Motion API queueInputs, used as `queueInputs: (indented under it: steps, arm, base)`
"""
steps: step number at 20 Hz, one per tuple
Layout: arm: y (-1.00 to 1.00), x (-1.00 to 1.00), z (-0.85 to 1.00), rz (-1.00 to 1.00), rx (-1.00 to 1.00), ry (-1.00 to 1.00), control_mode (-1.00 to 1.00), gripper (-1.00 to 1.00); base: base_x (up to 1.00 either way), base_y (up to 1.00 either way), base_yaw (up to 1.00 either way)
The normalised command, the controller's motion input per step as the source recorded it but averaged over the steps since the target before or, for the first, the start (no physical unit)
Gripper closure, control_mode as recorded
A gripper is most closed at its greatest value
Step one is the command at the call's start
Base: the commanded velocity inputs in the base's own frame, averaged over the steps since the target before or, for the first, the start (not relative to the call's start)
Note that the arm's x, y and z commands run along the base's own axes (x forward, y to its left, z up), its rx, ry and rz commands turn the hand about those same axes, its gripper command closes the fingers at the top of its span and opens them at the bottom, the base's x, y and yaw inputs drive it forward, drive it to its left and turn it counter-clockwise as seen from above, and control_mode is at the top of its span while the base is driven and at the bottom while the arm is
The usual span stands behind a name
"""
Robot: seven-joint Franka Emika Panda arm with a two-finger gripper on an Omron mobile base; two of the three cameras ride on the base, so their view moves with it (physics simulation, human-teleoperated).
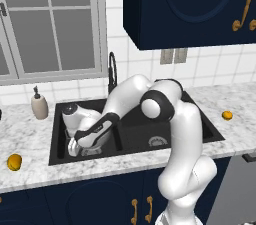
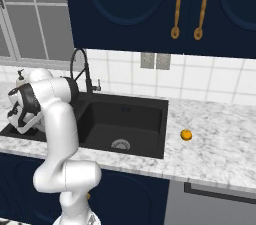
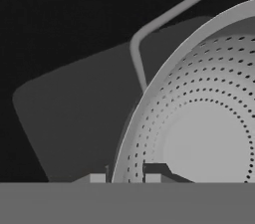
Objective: Put the colander in the sink, put the tangerine, mango in the colander, and turn on the sink faucet and pour water over the colander.
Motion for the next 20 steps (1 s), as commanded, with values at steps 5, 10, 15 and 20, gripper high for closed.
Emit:
queueInputs:
  steps: [5, 10, 15, 20]
  arm:
    - [0.07, 0.04, 0.00, 0.10, 0.06, 0.00, -1.00, 1.00]
    - [0.00, 0.00, 0.00, 0.01, 0.06, 0.00, -1.00, 1.00]
    - [0.00, 0.00, 0.00, 0.00, 0.00, 0.00, -1.00, -1.00]
    - [0.00, 0.00, 0.00, 0.00, 0.00, 0.00, -1.00, -1.00]
  base:
    - [0.00, 0.00, 0.00]
    - [0.00, 0.00, 0.00]
    - [0.00, 0.00, 0.00]
    - [0.00, 0.00, 0.00]
